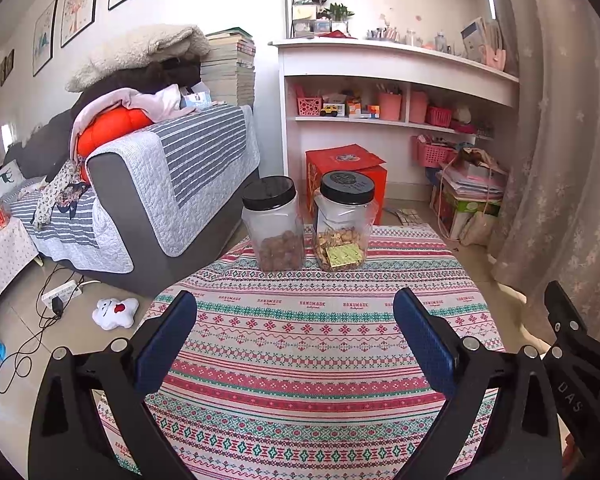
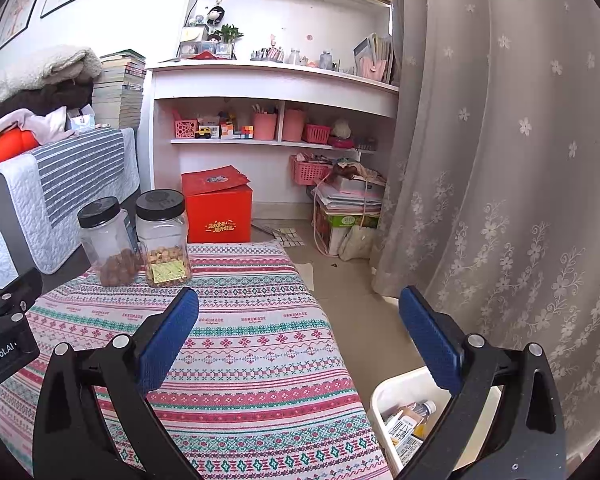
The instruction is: Collect trash
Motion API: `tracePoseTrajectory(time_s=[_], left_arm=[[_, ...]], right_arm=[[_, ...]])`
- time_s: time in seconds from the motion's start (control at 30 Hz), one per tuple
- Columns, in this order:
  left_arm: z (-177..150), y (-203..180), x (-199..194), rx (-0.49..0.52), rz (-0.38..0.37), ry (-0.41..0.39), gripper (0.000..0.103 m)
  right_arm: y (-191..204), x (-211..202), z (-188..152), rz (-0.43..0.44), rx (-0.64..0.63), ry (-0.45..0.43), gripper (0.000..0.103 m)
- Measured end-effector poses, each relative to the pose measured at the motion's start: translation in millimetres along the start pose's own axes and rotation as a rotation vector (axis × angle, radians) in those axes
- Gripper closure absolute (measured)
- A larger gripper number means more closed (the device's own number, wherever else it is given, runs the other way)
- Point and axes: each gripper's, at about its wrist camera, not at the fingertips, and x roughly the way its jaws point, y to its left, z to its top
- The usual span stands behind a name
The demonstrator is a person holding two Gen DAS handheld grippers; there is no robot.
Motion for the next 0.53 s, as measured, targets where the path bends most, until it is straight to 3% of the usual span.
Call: tracePoseTrajectory(time_s=[0.53], left_arm=[[-0.5, -9.0, 0.3, 0.017, -0.035, 0.02, 0.008]], right_arm=[[-5.0, 1.7, 0.1, 0.007, 0.021, 0.011, 0.007]])
